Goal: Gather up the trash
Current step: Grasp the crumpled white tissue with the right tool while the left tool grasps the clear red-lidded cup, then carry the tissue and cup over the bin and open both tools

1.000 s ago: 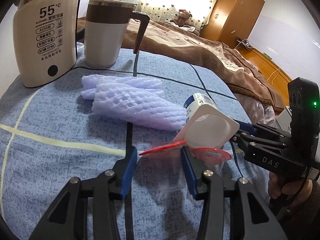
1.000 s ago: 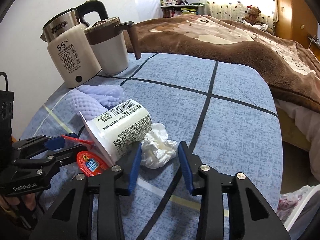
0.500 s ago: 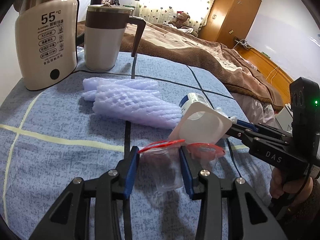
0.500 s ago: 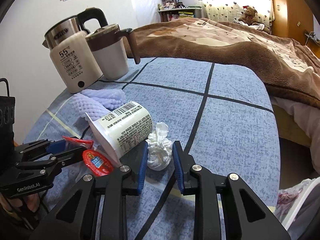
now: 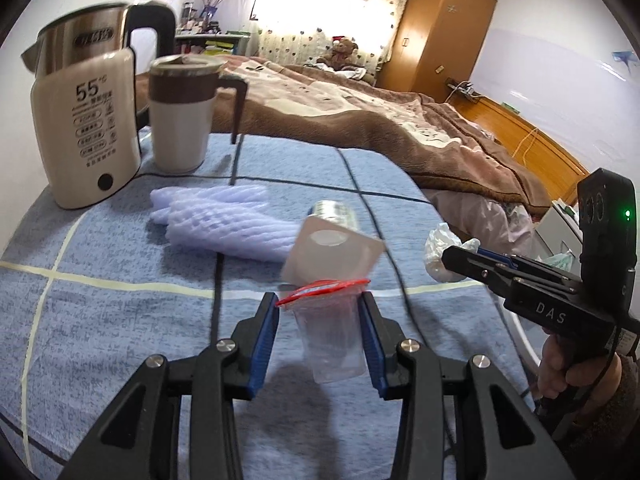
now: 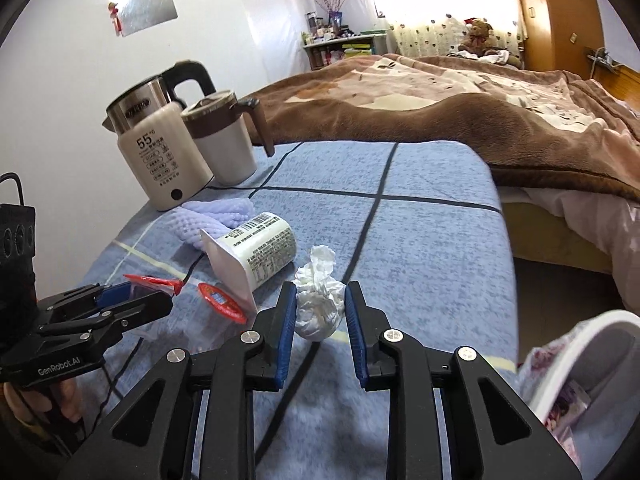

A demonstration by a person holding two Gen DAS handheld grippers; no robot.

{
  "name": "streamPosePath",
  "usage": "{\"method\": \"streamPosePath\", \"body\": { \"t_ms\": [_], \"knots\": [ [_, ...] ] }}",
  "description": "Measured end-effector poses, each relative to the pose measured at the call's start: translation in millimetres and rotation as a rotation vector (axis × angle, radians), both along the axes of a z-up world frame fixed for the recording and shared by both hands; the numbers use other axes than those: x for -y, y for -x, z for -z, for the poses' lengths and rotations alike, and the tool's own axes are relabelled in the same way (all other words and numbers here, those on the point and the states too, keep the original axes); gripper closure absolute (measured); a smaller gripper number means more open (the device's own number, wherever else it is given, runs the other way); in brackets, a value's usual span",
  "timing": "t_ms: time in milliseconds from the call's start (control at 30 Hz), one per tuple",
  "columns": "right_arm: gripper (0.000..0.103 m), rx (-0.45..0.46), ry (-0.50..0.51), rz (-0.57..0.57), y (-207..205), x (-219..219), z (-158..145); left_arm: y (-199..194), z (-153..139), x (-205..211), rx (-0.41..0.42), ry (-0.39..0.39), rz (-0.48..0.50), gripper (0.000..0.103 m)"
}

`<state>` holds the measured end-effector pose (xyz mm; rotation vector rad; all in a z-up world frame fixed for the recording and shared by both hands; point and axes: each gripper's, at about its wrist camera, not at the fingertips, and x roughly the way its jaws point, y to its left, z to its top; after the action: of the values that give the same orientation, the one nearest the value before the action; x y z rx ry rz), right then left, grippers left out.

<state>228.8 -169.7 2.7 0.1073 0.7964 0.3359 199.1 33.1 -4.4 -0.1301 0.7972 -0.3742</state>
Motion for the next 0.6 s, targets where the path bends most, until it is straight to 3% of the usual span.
{"method": "streamPosePath", "body": {
  "t_ms": [600],
  "knots": [
    [0.078,0.049,-0.014,0.141,69.0,84.2,-29.6,30.7,-25.9,93.3,0.041,0.014,0.199,0.061]
  ]
}}
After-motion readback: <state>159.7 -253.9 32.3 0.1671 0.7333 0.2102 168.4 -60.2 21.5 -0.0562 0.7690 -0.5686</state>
